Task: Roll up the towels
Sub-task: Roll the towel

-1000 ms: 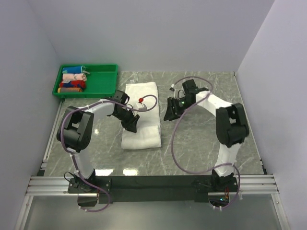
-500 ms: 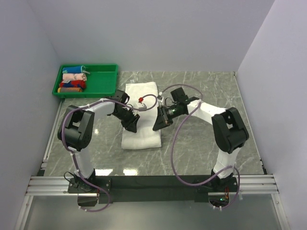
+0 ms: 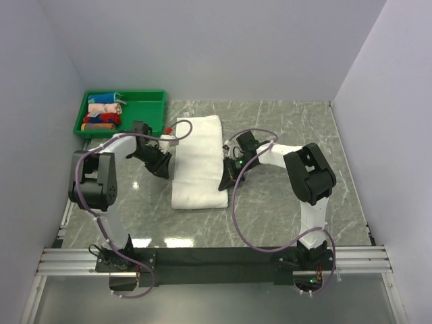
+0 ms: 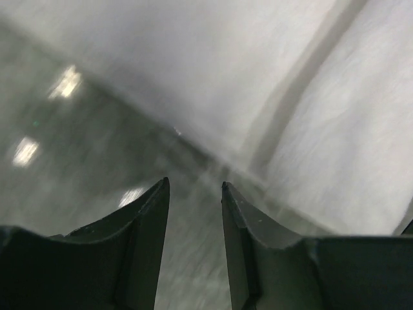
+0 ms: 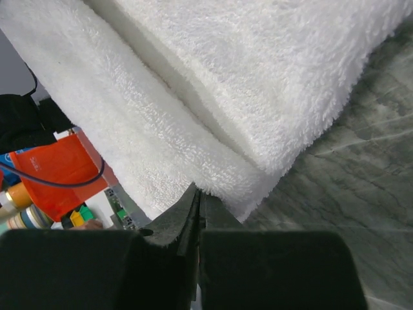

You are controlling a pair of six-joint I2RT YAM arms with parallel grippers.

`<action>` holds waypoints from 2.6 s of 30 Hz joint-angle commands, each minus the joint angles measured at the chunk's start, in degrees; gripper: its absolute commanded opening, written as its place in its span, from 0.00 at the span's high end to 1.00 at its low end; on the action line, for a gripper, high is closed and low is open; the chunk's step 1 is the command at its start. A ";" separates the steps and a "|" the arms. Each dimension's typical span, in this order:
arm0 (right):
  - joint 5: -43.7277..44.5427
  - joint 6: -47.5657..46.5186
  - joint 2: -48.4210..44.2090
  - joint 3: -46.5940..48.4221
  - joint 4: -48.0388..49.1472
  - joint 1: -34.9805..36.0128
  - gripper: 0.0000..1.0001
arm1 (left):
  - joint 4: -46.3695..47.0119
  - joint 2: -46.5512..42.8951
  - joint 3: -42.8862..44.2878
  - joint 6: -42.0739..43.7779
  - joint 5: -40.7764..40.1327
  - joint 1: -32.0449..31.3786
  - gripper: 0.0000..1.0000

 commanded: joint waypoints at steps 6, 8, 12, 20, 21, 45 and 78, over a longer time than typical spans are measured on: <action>8.37 -3.09 -0.88 0.38 -1.48 0.63 1.00 | -8.61 -14.95 1.63 8.60 4.32 2.25 0.54; 8.98 -3.52 -0.61 0.72 -1.65 0.90 1.00 | -7.20 -19.42 0.06 7.72 4.60 -0.21 0.55; 8.72 -3.79 0.79 1.87 -2.53 1.42 1.00 | -1.76 -22.35 -3.29 2.71 5.21 -7.94 0.56; 8.99 -3.70 3.78 3.01 -2.97 1.51 1.00 | 4.93 -10.05 -10.13 -0.74 -3.31 -8.40 0.65; 8.81 -3.79 4.74 3.53 -3.23 1.43 1.00 | 5.72 -9.43 -11.11 -0.03 -4.62 -7.70 0.65; 10.93 -1.50 3.95 0.99 -3.15 2.21 1.00 | 24.24 -44.15 -34.84 4.73 -32.30 -41.42 0.20; 18.65 -30.02 -36.19 -13.07 -1.63 -4.81 0.19 | -7.35 -7.71 -11.32 6.92 -1.48 -26.69 0.99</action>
